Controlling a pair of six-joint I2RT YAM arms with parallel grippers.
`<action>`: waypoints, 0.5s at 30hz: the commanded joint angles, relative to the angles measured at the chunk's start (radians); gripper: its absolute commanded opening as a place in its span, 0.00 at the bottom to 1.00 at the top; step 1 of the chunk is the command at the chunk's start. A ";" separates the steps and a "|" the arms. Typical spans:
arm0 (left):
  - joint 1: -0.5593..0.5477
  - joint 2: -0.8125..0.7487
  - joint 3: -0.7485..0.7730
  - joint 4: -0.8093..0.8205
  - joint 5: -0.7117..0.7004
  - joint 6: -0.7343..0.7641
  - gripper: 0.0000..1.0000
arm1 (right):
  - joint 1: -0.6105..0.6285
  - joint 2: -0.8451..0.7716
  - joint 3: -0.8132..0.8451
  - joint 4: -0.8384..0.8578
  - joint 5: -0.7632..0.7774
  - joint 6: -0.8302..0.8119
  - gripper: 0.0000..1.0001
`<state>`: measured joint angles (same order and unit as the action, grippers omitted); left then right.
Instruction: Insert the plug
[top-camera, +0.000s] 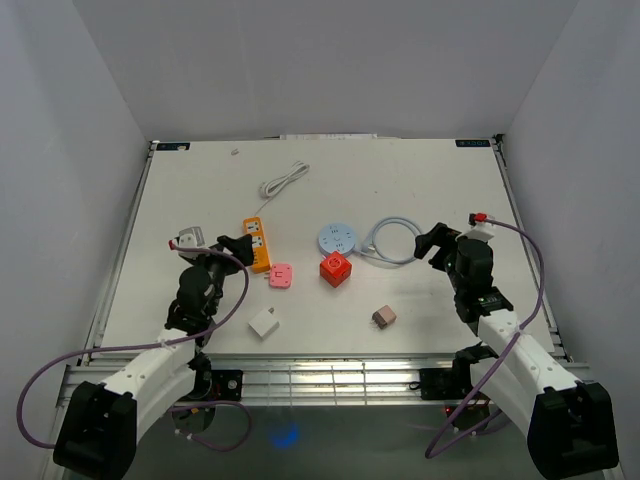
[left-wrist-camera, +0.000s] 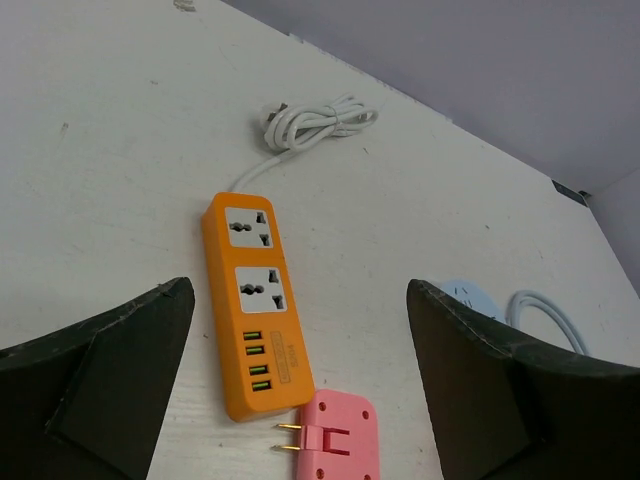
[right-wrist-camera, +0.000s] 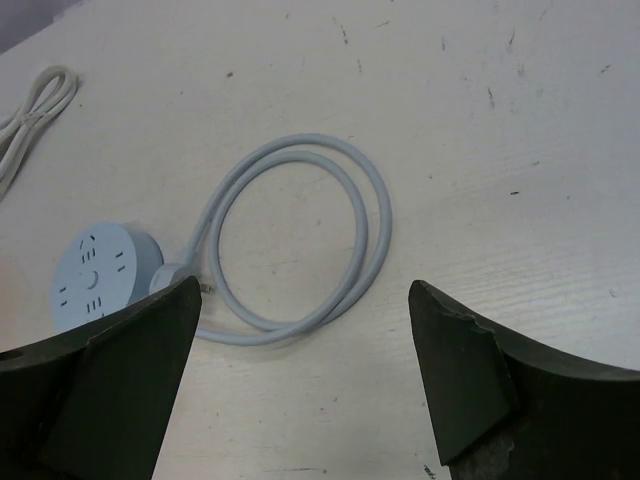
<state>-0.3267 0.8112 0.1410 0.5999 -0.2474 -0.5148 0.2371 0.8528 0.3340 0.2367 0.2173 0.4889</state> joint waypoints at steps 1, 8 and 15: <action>0.003 0.023 0.015 0.008 0.014 -0.017 0.98 | 0.004 -0.005 0.028 0.050 -0.054 -0.064 0.89; 0.003 0.144 0.109 -0.083 0.101 -0.082 0.98 | 0.045 0.086 0.042 0.113 -0.300 -0.182 0.89; -0.009 0.163 0.129 -0.088 0.178 -0.091 0.98 | 0.195 0.107 0.031 0.191 -0.423 -0.303 0.89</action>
<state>-0.3309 0.9798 0.2390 0.5228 -0.1295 -0.5949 0.3790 0.9520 0.3431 0.3492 -0.1261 0.2684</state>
